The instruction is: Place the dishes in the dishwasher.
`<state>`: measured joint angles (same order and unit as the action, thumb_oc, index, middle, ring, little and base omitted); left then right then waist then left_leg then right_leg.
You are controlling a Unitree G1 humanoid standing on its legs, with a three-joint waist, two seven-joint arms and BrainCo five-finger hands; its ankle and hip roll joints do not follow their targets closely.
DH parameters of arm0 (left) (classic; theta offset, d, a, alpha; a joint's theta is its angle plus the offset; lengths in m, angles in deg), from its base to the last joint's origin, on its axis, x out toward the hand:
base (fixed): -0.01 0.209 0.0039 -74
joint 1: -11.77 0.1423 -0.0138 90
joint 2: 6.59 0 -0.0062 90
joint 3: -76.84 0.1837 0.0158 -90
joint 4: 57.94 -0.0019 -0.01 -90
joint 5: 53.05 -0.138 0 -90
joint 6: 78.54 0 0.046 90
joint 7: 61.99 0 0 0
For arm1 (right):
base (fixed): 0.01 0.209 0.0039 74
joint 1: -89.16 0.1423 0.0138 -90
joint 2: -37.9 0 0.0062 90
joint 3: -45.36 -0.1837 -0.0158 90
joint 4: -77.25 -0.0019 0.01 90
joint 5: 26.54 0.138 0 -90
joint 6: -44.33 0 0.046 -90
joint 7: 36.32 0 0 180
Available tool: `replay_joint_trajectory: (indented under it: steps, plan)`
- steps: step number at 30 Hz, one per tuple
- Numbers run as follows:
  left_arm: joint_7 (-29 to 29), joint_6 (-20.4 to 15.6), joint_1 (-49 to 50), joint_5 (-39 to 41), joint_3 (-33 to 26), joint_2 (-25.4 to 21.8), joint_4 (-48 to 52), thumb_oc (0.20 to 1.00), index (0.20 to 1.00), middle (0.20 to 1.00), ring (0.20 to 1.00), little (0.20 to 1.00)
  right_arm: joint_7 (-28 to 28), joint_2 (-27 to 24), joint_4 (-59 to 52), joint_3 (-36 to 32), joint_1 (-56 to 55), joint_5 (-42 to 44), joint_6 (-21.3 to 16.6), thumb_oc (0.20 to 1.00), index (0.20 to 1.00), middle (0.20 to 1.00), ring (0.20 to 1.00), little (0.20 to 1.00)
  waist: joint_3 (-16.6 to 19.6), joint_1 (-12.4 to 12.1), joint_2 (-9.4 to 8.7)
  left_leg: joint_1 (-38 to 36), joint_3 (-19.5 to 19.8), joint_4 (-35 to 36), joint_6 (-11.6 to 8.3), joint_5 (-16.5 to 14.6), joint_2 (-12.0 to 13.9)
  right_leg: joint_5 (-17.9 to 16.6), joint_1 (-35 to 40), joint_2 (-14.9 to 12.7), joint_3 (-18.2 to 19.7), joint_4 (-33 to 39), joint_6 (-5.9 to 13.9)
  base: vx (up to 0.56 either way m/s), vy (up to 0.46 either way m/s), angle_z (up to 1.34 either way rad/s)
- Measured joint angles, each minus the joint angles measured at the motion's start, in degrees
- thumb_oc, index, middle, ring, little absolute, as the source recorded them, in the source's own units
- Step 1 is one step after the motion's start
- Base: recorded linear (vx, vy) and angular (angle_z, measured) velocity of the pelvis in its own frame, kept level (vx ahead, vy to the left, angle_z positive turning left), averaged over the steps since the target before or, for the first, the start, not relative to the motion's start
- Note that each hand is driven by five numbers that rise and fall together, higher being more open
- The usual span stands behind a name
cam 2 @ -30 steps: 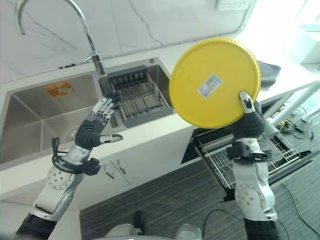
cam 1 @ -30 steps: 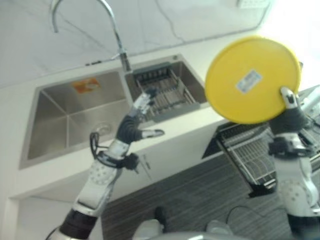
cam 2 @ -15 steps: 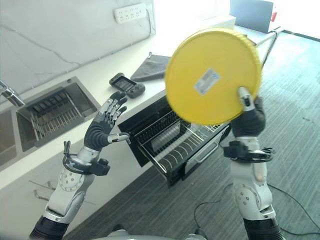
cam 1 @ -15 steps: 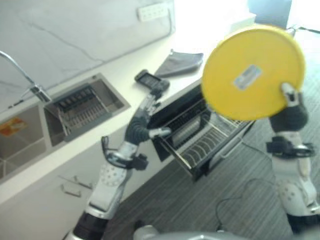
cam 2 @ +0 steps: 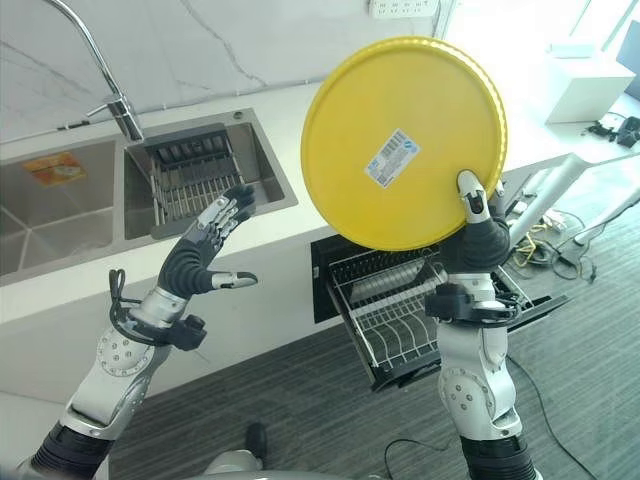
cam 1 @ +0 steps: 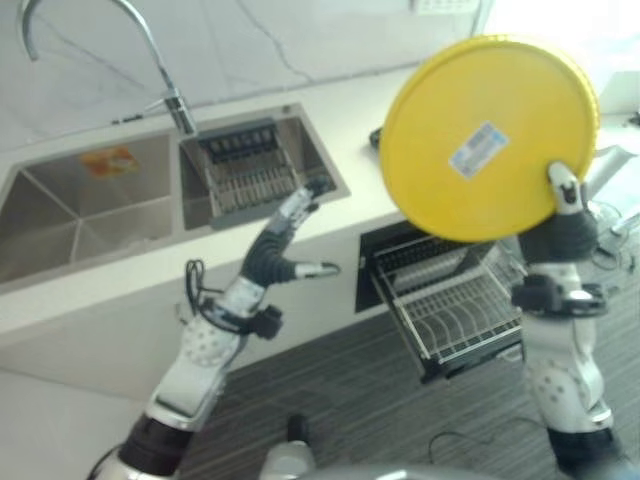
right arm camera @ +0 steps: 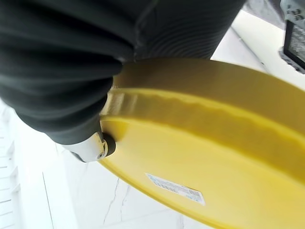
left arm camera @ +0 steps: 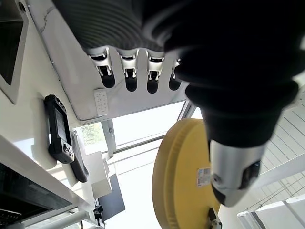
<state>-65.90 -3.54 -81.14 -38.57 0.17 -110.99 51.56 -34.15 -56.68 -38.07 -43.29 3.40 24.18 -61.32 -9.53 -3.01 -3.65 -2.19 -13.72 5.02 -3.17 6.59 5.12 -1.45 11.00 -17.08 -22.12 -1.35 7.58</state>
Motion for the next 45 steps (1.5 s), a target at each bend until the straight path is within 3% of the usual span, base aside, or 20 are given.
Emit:
replay_joint_trajectory:
  steps: [3,5,9,11,12,14,16,18,23,25,30,31,32,36,41,45]
  plan:
    - [0.3,0.0,0.0,-0.8,0.0,-1.1,0.0,1.000,1.000,1.000,1.000,1.000,-0.3,0.8,0.0,0.6,0.2,-0.3,0.0,0.200,0.200,0.200,0.200,0.200,-0.3,-0.4,-1.43,-0.3,-1.3,0.0,0.38,-0.7,0.0,-1.1,-2.1,-0.5,1.4,-2.2,0.19,0.13,0.034,-0.24]
    - [0.3,0.0,-0.1,-2.1,0.0,-1.2,0.0,1.000,1.000,1.000,1.000,1.000,-0.3,0.6,0.1,0.5,0.2,-1.3,0.0,0.200,0.200,0.200,0.200,0.200,-0.4,-0.4,-1.42,-0.7,-1.2,0.0,0.46,-0.7,0.8,1.4,-2.5,1.3,4.9,-0.6,3.63,0.07,-0.125,-0.01]
    - [0.3,-0.1,0.0,-2.9,0.3,-1.3,0.3,1.000,1.000,1.000,1.000,1.000,0.0,0.0,0.2,0.5,0.7,-2.8,-0.4,0.200,0.200,0.200,0.200,0.200,-0.9,-0.4,-1.71,-0.4,-1.6,0.0,-1.23,-0.2,1.2,1.9,-1.5,2.0,6.5,5.6,2.80,0.01,-0.397,-0.13]
    - [0.4,0.0,-0.1,-4.5,0.2,-0.8,0.4,1.000,1.000,1.000,1.000,1.000,0.0,-0.1,0.2,0.6,0.8,-3.6,-1.0,0.200,0.200,0.200,0.200,0.200,-1.8,0.2,-0.26,0.1,-0.6,0.0,-1.84,0.2,3.1,2.6,-2.5,3.1,8.3,5.4,3.22,0.03,-0.424,-0.24]
    - [0.6,0.3,-0.5,-4.5,0.3,-0.4,0.5,1.000,1.000,1.000,1.000,1.000,0.1,-0.5,0.2,0.9,1.1,-3.6,-1.6,0.200,0.200,0.200,0.200,0.200,-2.8,0.9,1.29,0.4,1.7,0.1,-2.38,-0.1,4.4,2.4,-3.1,3.3,10.2,5.8,3.43,0.04,-0.521,0.04]
    - [0.5,0.5,-1.3,-4.5,0.4,1.6,0.4,1.000,1.000,1.000,1.000,1.000,0.3,-1.9,1.6,1.5,1.2,-3.5,-2.7,0.200,0.200,0.200,0.200,0.200,-2.9,2.5,4.74,1.2,5.5,0.0,-5.76,1.7,8.3,2.4,-2.2,7.8,10.6,5.7,2.29,-0.03,-0.720,0.20]
    - [-0.1,0.6,-2.7,-4.5,0.7,2.8,-0.4,1.000,1.000,1.000,1.000,1.000,0.7,-4.9,2.2,0.6,1.2,-3.6,-3.4,0.200,0.200,0.200,0.200,0.200,-2.6,2.6,5.56,3.2,6.8,-1.6,-6.97,2.5,10.9,3.1,-2.0,10.8,8.6,5.8,1.31,-0.03,-0.433,0.33]
    - [-0.5,0.8,-0.9,-4.4,0.9,3.9,0.2,1.000,1.000,1.000,1.000,1.000,1.2,-5.3,2.0,-0.9,2.0,-4.8,-3.4,0.200,0.200,0.200,0.200,0.200,-2.5,2.2,6.15,3.6,6.7,-1.1,-6.44,2.9,12.8,3.3,-2.0,12.7,8.6,6.4,0.19,-0.06,-0.239,0.16]
    - [-1.9,1.5,5.7,-1.8,0.4,2.1,-2.1,1.000,1.000,1.000,1.000,1.000,2.7,-8.4,2.5,-2.0,2.2,-15.0,-2.3,0.200,0.200,0.200,0.200,0.200,-0.8,2.4,9.59,5.0,5.2,-0.3,-6.20,3.4,12.5,2.6,-4.5,12.0,8.7,6.3,-0.12,-0.09,-0.070,-0.07]
    - [-1.9,2.2,7.3,0.7,0.3,1.5,-5.9,1.000,1.000,1.000,1.000,1.000,4.0,-11.9,3.7,-2.0,2.2,-21.4,-2.3,0.200,0.200,0.200,0.200,0.200,-0.7,2.8,10.31,4.6,5.1,0.0,-6.22,3.5,11.4,2.4,-4.2,10.7,8.7,6.3,0.08,0.01,0.042,-0.01]
    - [-1.9,5.1,12.5,6.7,0.3,1.2,-16.1,1.000,1.000,1.000,1.000,1.000,8.6,-16.7,5.5,-3.0,2.2,-37.8,-2.4,0.200,0.200,0.200,0.200,0.200,-0.6,2.6,9.10,3.8,5.2,0.0,-5.65,2.8,9.0,2.2,-3.1,8.4,8.6,6.3,0.34,0.07,0.073,0.09]
    - [-2.3,5.8,14.0,8.8,0.2,1.3,-20.2,1.000,1.000,1.000,1.000,1.000,9.5,-18.8,6.6,-3.2,2.2,-41.5,-2.7,0.200,0.200,0.200,0.200,0.200,-0.6,2.4,8.16,3.5,5.3,0.0,-5.51,2.6,8.6,2.2,-2.6,8.0,8.4,6.3,0.39,0.09,0.085,0.08]
    - [-2.8,6.8,16.2,10.6,0.2,1.5,-27.5,1.000,1.000,1.000,1.000,1.000,10.6,-19.3,9.7,-3.4,2.2,-45.6,-2.8,0.200,0.200,0.200,0.200,0.200,0.4,2.3,6.07,3.0,5.3,0.1,-5.03,2.1,8.1,2.2,-2.0,7.6,8.3,6.3,0.39,0.07,0.071,0.07]
    - [-3.9,8.1,18.5,11.5,0.4,1.3,-38.3,1.000,1.000,1.000,1.000,1.000,15.8,-21.5,14.1,-3.4,2.2,-60.5,-3.1,0.200,0.200,0.200,0.200,0.200,2.0,1.2,3.05,3.1,5.6,0.4,-4.57,1.8,7.3,2.2,-1.8,6.7,7.6,6.3,0.52,0.03,0.040,0.09]
    - [-5.8,5.9,20.8,11.5,-4.3,6.9,-56.3,1.000,1.000,1.000,1.000,1.000,20.4,-29.6,18.0,-2.8,0.3,-74.1,-8.3,0.200,0.200,0.200,0.200,0.200,2.6,0.4,2.26,3.2,6.6,0.4,-4.50,1.7,6.8,2.4,-1.3,6.4,7.0,6.3,1.19,0.01,-0.003,0.07]
    - [-7.1,5.1,22.9,11.5,-6.2,9.0,-59.9,1.000,1.000,1.000,1.000,1.000,21.5,-31.6,23.7,-2.7,-0.7,-80.2,-9.2,0.200,0.200,0.200,0.200,0.200,2.9,0.0,2.47,3.3,6.8,0.4,-4.49,1.8,6.9,2.4,-1.2,6.5,6.7,6.3,1.20,0.00,-0.003,0.01]
